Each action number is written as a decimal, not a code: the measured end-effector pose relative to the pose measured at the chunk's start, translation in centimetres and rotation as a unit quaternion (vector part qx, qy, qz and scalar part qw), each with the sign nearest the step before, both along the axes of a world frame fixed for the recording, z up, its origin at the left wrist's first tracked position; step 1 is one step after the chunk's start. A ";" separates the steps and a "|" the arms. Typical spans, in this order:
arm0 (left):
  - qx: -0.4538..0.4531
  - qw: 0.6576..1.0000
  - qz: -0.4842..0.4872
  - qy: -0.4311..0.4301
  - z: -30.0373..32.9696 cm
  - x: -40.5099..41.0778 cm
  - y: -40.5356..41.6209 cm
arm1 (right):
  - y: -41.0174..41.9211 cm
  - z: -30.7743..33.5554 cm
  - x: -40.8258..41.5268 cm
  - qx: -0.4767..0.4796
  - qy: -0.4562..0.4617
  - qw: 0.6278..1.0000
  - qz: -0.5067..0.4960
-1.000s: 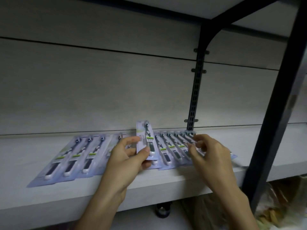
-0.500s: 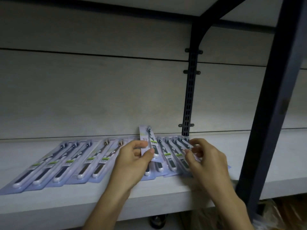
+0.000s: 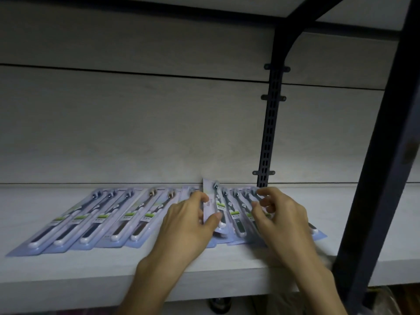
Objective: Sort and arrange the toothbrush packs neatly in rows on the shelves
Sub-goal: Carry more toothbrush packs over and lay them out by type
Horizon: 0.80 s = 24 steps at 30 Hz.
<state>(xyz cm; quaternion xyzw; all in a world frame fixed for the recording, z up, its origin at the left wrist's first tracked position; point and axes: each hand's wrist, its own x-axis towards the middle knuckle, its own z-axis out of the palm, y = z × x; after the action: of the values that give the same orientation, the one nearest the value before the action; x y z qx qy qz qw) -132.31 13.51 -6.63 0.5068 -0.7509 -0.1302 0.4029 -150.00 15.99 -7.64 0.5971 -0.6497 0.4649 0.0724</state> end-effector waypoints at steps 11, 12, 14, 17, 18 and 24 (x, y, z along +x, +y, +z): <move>-0.081 0.990 0.062 -0.100 -0.6 6.6 2.3 | 0.2 0.7 7.3 -0.036 0.081 0.992 0.090; -0.091 0.987 0.074 -0.106 -0.7 7.5 2.6 | 0.4 0.8 8.4 -0.031 0.084 0.990 0.111; -0.109 0.982 0.094 -0.121 -0.9 9.7 3.3 | 0.5 1.1 10.7 -0.022 0.083 0.985 0.151; -0.131 0.971 0.149 -0.134 -1.0 14.3 4.4 | 0.7 1.7 14.9 -0.015 0.108 0.976 0.190; -0.134 0.968 0.164 -0.137 -0.9 16.0 4.9 | 0.8 1.9 16.5 -0.014 0.117 0.973 0.200; -0.118 0.953 0.236 -0.150 -0.8 27.1 8.8 | 2.8 2.2 27.6 -0.023 0.141 0.957 0.252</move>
<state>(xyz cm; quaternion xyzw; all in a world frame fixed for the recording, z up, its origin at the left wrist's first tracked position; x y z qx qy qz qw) -105.26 22.30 -7.45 0.6321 -0.6718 0.1353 0.3617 -122.35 18.76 -5.43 0.7993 -0.4502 0.3939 0.0574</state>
